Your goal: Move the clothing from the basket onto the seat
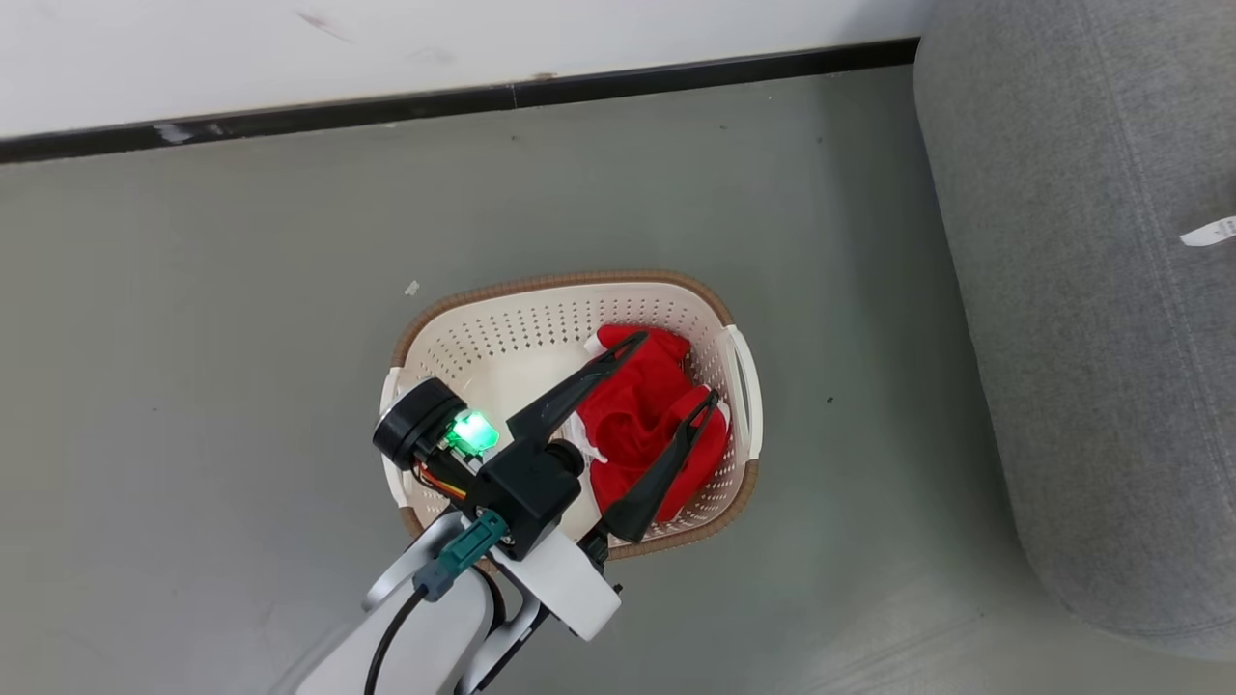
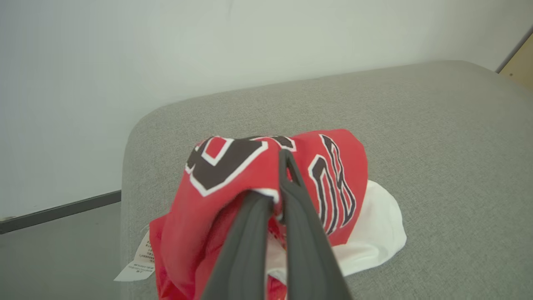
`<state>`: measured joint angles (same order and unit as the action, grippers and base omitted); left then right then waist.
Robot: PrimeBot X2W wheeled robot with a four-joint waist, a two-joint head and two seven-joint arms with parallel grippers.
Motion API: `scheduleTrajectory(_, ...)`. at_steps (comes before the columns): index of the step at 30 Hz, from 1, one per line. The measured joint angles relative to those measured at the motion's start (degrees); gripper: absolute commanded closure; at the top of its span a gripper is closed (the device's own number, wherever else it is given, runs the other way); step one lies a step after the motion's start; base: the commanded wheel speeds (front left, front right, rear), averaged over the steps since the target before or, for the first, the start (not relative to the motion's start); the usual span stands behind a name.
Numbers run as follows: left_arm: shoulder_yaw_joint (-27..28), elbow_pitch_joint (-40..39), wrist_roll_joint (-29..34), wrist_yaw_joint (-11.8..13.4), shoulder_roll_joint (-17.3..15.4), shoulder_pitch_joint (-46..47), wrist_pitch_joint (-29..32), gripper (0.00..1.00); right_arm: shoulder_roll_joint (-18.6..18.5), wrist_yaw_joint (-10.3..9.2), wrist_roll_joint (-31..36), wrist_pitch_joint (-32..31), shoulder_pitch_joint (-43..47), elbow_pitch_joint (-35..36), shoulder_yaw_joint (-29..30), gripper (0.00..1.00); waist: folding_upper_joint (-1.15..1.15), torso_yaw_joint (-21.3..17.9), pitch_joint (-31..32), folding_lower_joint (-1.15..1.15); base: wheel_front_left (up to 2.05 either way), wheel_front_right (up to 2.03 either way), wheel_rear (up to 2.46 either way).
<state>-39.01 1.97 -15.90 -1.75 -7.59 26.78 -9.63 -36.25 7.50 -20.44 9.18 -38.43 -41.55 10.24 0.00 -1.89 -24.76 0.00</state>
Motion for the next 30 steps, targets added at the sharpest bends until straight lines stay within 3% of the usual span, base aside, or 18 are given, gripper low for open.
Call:
scheduleTrajectory(7, 0.09, 0.00, 0.33, 0.00, 0.03, 1.64, 0.00, 0.00, 1.85, 0.00, -0.24, 1.20, -0.01, -2.81, -1.34, 1.00, 0.00, 0.53, -1.93, 0.00, 0.00, 0.00, 0.00)
scheduleTrajectory(8, 0.14, 0.01, 0.33, 0.00, 0.05, 1.84, -0.01, 0.00, 2.11, 0.00, -0.36, 1.48, -0.01, -3.05, -1.69, 0.89, 0.00, 0.54, -2.15, 0.00, 0.00, 0.00, 0.00)
scheduleTrajectory(10, 0.32, 0.03, 0.33, 0.00, 0.08, 2.18, -0.02, 0.00, 2.66, 0.00, -1.00, 1.83, -0.01, -3.32, -2.05, 0.48, 0.00, 0.47, -2.55, 0.00, 0.00, 0.00, 0.00)
scheduleTrajectory(11, 0.40, 0.05, 0.33, 0.00, 0.09, 2.24, -0.03, 0.00, 2.89, 0.00, -1.23, 2.19, -0.01, -3.45, -2.16, 0.19, 0.00, 0.40, -2.72, 0.00, 0.00, 0.00, 0.00)
scheduleTrajectory(12, 0.45, 0.15, 0.33, 0.00, 0.08, 2.26, -0.03, 0.00, 3.03, 0.00, -1.29, 2.30, -0.02, -3.56, -2.34, 0.00, 0.00, 0.30, -2.87, 0.00, 0.00, 0.00, 0.00)
scheduleTrajectory(24, 1.54, 2.03, 0.33, -0.49, -0.35, 3.37, -1.09, 0.00, 4.86, 0.00, -2.03, 4.53, 0.95, -0.51, -7.81, 0.00, 0.00, -2.07, -3.10, 0.00, 0.00, 0.00, 0.00)
scheduleTrajectory(30, 3.96, 3.71, 0.30, -0.41, -2.01, 3.36, -2.04, 0.00, 7.99, 0.00, -3.23, 4.69, 5.46, 3.48, -11.21, 0.00, 0.00, -3.75, -1.96, 0.00, 0.00, 0.00, 0.00)
